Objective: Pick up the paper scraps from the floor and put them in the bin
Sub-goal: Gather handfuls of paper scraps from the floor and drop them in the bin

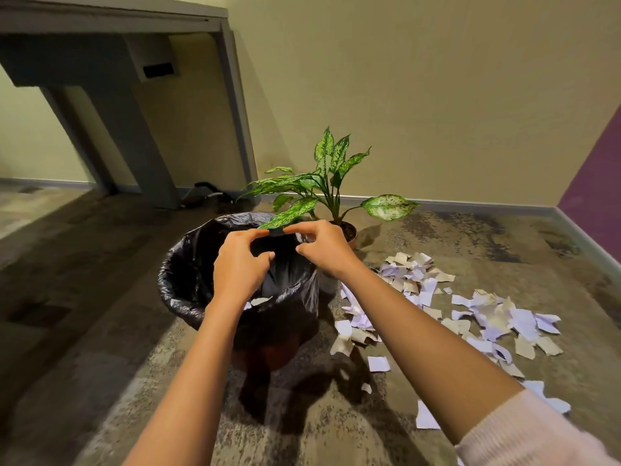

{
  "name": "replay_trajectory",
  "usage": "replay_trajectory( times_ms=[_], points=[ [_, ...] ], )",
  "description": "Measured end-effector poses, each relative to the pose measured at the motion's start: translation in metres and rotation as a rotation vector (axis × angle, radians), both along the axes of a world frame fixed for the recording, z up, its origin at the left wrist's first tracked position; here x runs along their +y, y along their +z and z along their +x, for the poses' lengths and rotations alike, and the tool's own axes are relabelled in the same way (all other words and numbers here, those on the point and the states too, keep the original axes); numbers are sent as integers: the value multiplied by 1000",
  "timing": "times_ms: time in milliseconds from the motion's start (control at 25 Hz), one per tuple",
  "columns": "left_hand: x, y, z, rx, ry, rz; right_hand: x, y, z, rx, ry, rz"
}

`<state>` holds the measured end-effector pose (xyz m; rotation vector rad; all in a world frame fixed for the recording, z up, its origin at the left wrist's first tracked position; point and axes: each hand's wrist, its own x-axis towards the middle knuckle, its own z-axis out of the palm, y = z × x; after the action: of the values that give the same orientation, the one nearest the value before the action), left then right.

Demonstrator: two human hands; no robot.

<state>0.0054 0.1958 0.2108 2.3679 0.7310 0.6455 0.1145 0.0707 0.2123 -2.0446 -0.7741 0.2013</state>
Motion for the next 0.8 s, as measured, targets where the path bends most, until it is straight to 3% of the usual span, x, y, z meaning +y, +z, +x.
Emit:
replay_trajectory(
  times_ms=[400,560,800],
  points=[
    [-108,-26,39,11,-333,227,-114,-37,8,56,-148,-66],
    [-153,-72,48,194,-494,198,-179,-71,8,110,-227,-183],
    [-188,-143,40,500,-574,163,-260,-133,-6,223,-368,-304]
  ],
)
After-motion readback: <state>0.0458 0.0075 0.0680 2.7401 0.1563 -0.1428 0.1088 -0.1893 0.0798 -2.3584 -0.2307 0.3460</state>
